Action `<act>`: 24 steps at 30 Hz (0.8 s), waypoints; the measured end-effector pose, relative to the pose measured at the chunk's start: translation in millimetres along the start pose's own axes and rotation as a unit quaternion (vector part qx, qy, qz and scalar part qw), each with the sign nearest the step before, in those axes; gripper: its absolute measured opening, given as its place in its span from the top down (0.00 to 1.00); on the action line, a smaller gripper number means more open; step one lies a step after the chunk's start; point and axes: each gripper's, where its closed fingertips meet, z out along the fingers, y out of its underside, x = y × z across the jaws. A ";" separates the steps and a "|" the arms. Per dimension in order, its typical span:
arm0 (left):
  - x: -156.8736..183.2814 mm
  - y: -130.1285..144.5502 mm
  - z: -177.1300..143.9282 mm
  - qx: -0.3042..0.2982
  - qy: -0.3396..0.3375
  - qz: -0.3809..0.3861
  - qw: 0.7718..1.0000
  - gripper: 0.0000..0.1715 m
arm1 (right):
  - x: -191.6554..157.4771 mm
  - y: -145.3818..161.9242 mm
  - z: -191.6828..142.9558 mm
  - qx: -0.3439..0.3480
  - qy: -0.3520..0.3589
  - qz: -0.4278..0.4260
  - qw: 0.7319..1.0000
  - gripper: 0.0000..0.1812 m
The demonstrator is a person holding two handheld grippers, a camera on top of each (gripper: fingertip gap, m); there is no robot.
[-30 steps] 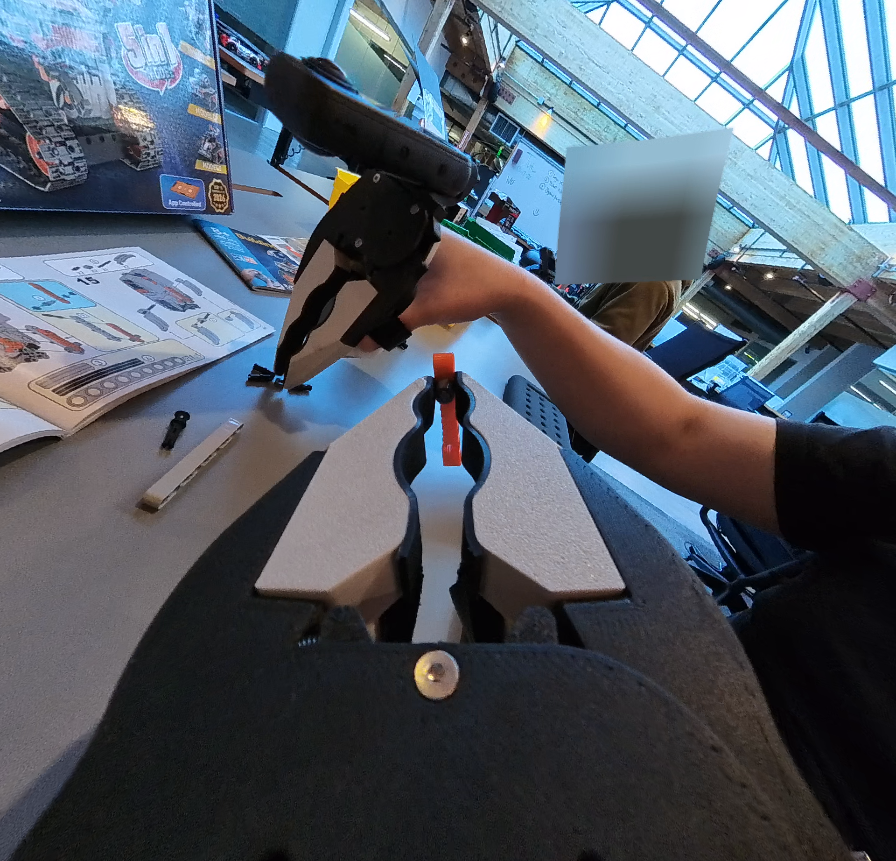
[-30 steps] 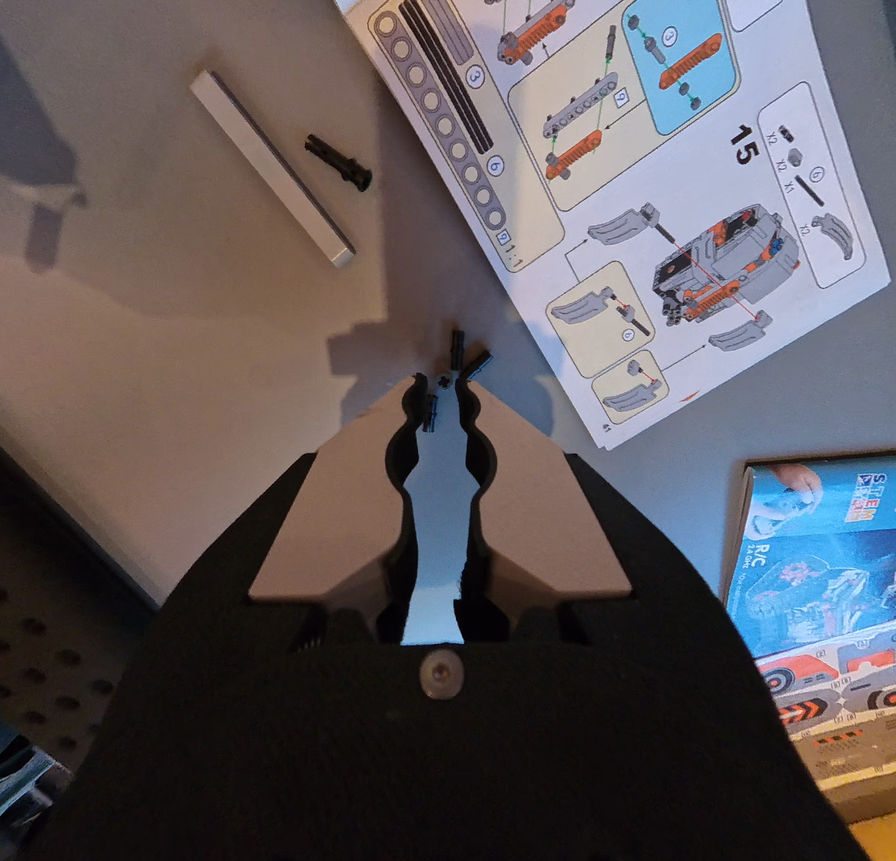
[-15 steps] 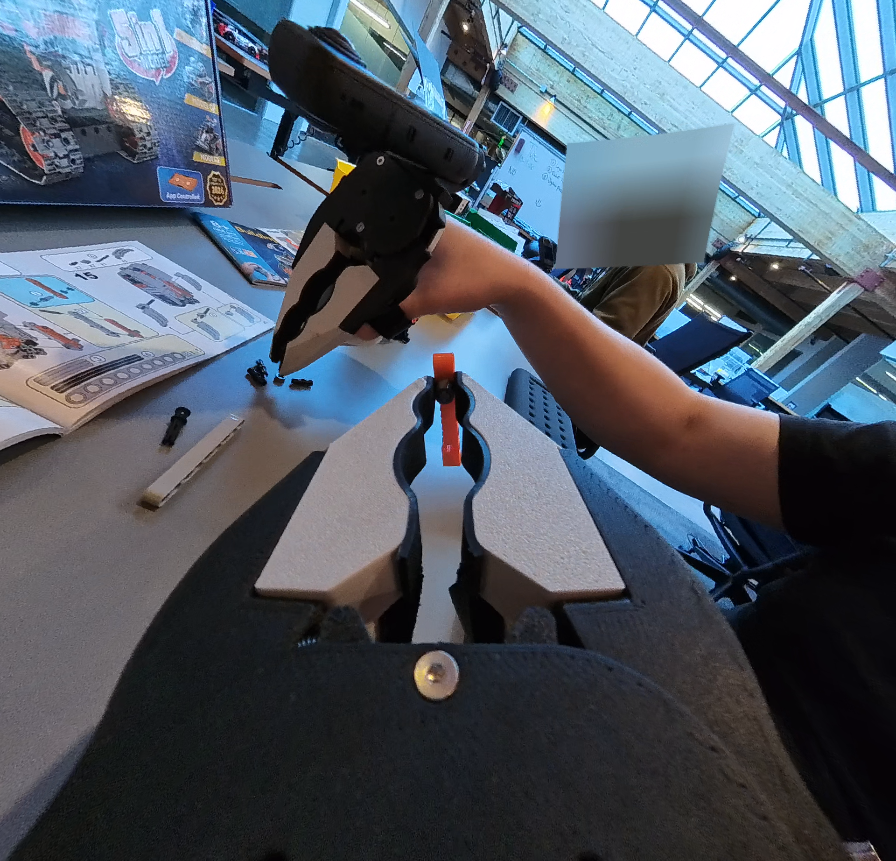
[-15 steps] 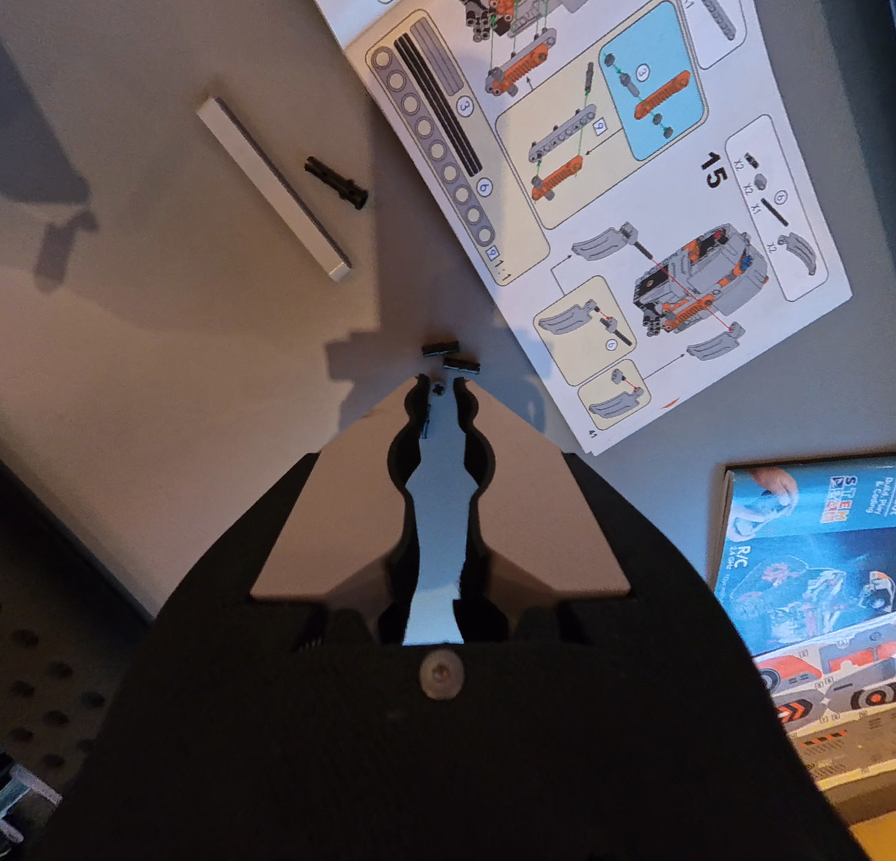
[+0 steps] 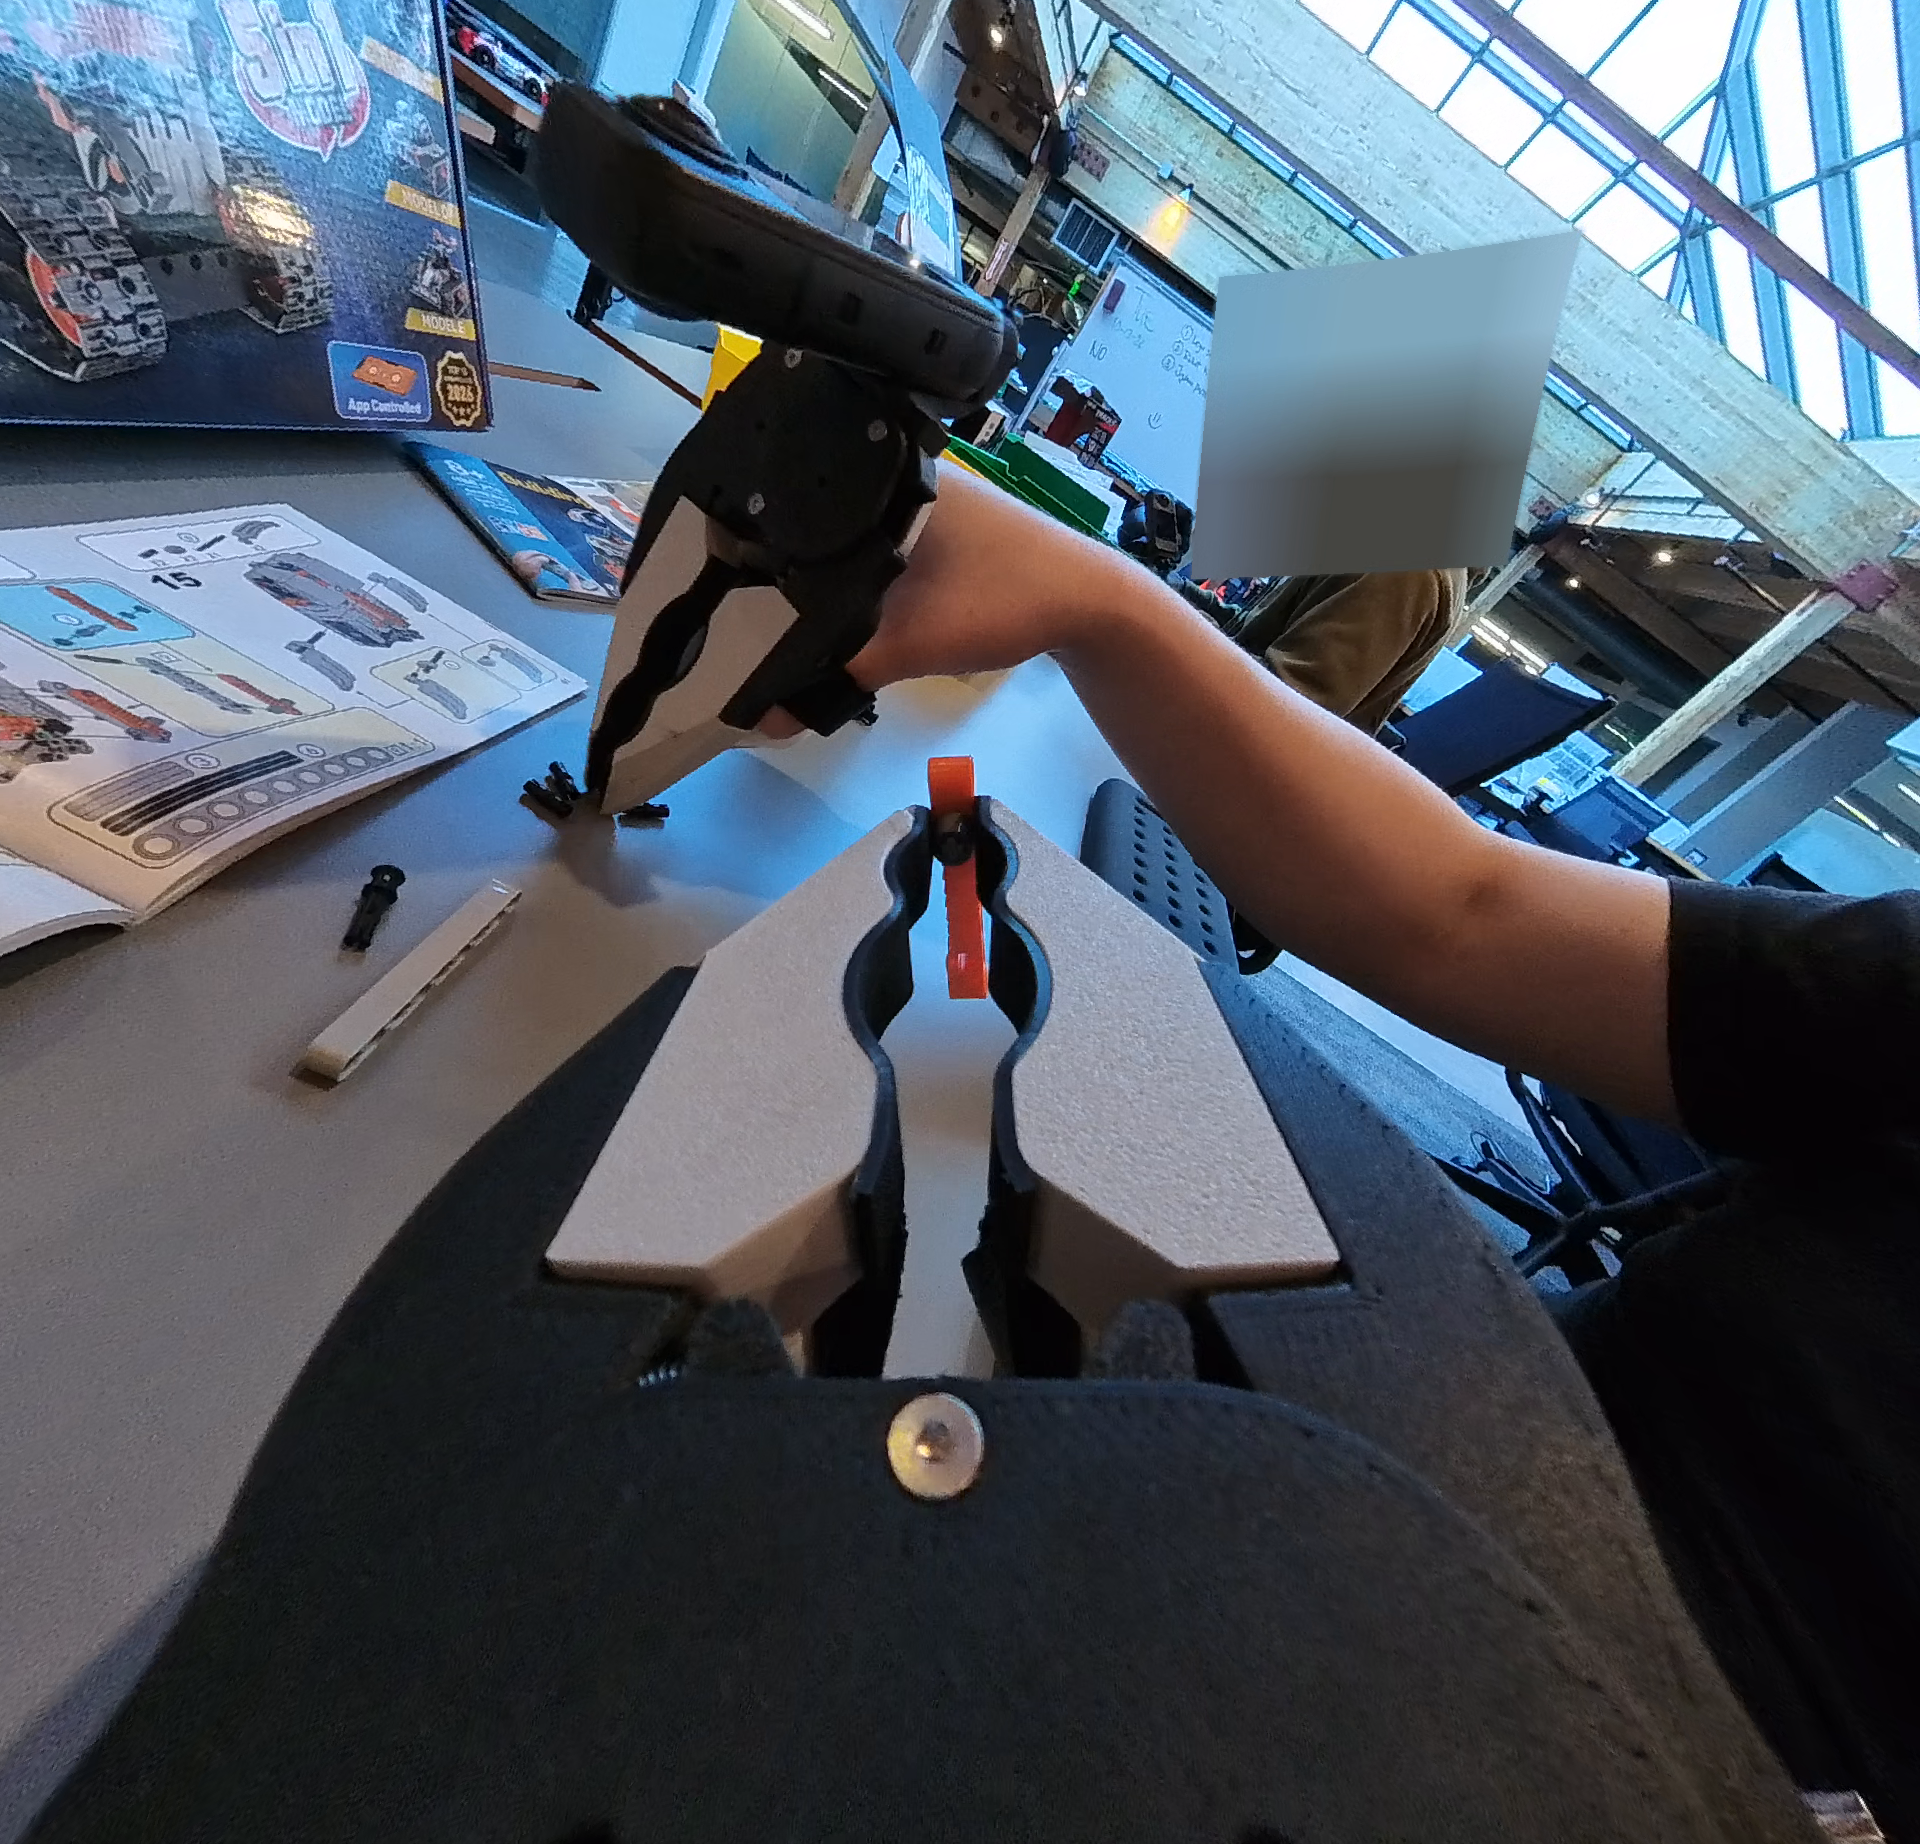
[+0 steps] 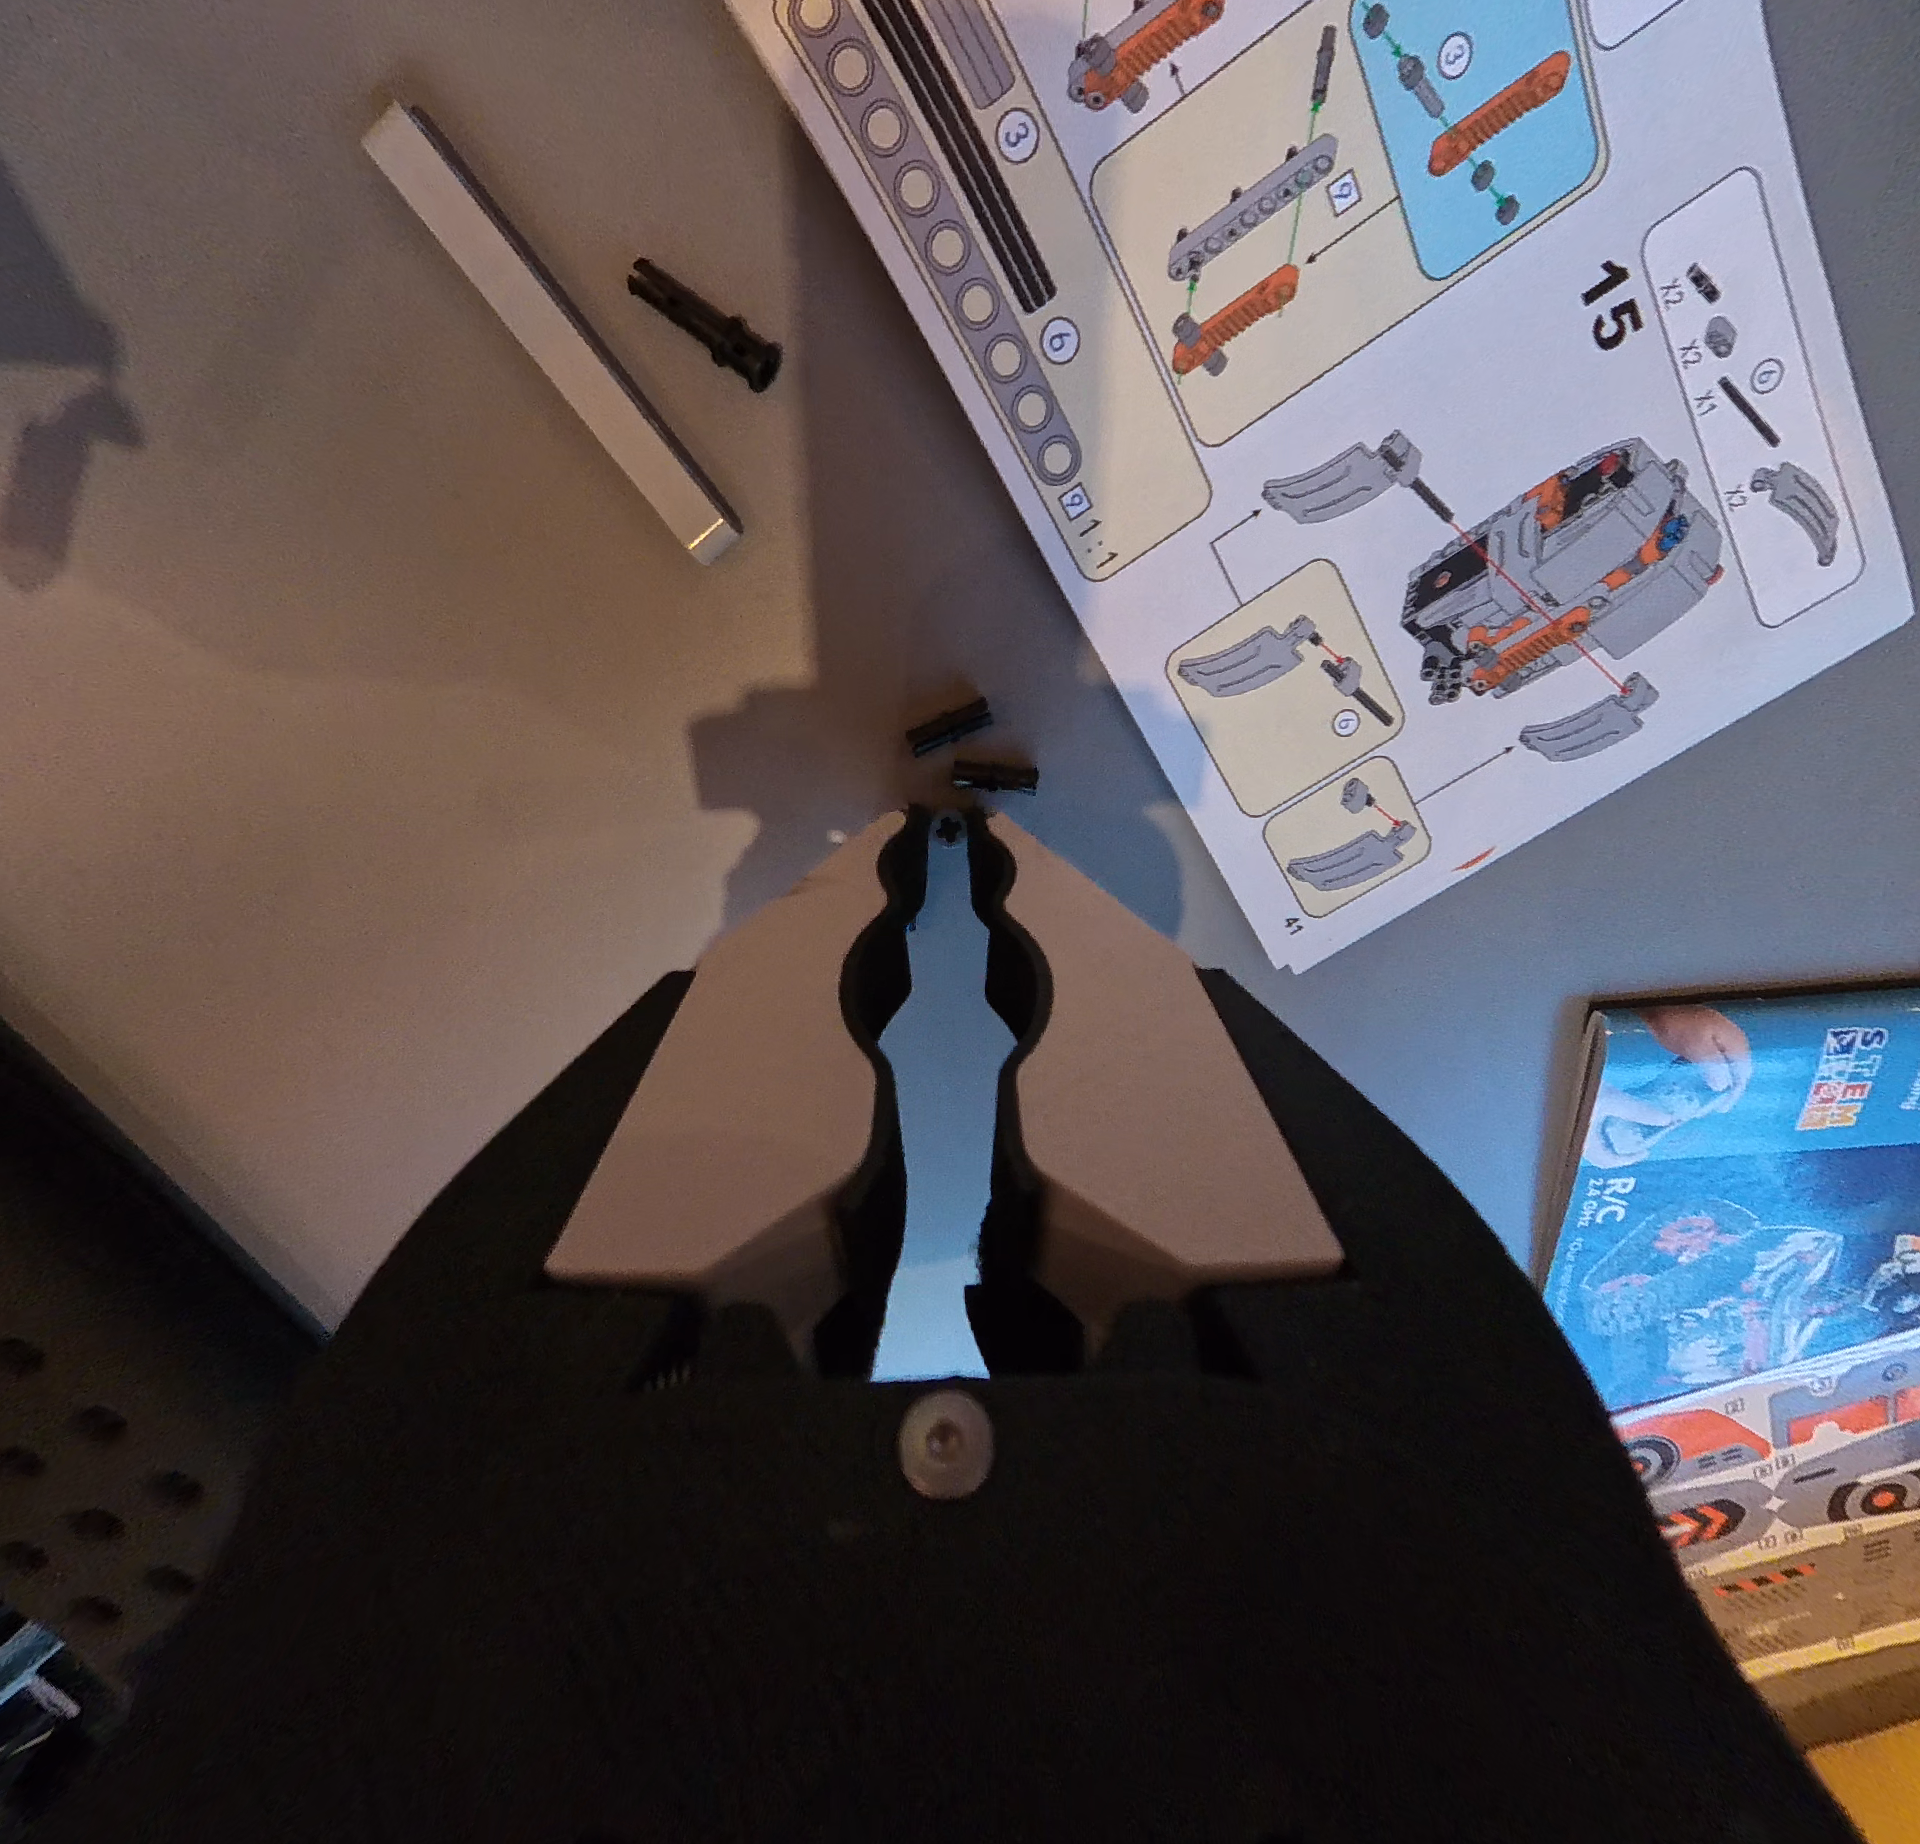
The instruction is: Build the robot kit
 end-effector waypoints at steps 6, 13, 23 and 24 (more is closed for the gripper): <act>2.4 -5.1 -4.4 0.016 0.017 -0.021 1.000 0.98 | -34.3 -31.1 -30.2 0.176 -0.044 -0.054 0.982 0.97; 32.5 -14.4 -11.3 0.033 0.165 -0.120 0.978 0.98 | -136.8 -41.3 -144.3 0.580 -0.119 -0.205 0.779 0.98; 56.8 -3.8 -7.7 -0.008 0.245 -0.158 0.957 0.98 | -168.1 -42.1 -161.6 0.625 -0.091 -0.257 0.731 0.98; 55.7 -2.7 -7.0 -0.011 0.243 -0.162 0.956 0.98 | -169.4 -42.4 -161.0 0.622 -0.090 -0.260 0.733 0.98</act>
